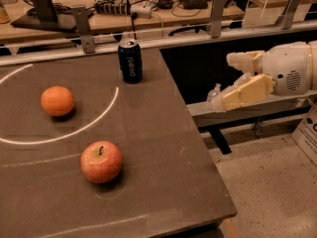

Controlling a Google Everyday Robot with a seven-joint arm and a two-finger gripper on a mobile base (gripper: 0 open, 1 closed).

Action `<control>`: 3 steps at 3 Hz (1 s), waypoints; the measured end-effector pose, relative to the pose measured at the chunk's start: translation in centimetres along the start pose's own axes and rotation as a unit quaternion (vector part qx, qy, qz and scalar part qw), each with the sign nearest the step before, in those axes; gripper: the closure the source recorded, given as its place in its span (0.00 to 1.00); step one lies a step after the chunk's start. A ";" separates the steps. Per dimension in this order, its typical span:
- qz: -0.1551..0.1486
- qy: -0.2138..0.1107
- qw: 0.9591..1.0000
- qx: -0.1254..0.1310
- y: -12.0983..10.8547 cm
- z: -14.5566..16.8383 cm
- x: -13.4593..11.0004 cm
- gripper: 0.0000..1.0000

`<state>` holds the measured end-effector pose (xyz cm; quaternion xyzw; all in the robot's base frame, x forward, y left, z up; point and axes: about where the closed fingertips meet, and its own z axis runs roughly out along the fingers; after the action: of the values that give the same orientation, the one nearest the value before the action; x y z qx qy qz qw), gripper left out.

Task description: Move pepsi can near apple

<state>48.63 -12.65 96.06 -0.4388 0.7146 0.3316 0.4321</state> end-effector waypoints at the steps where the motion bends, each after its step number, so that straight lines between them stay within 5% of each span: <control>1: -0.011 -0.056 0.998 0.010 -1.5 2.7 -0.5 0.00; 3: -0.068 -0.116 0.989 0.057 -8.1 10.7 -1.5 0.00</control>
Offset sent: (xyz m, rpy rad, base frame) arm 0.1097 0.0576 -0.0323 0.2263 -0.2876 -0.0721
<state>59.88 -6.18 92.31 -0.4195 0.6463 0.3086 0.5578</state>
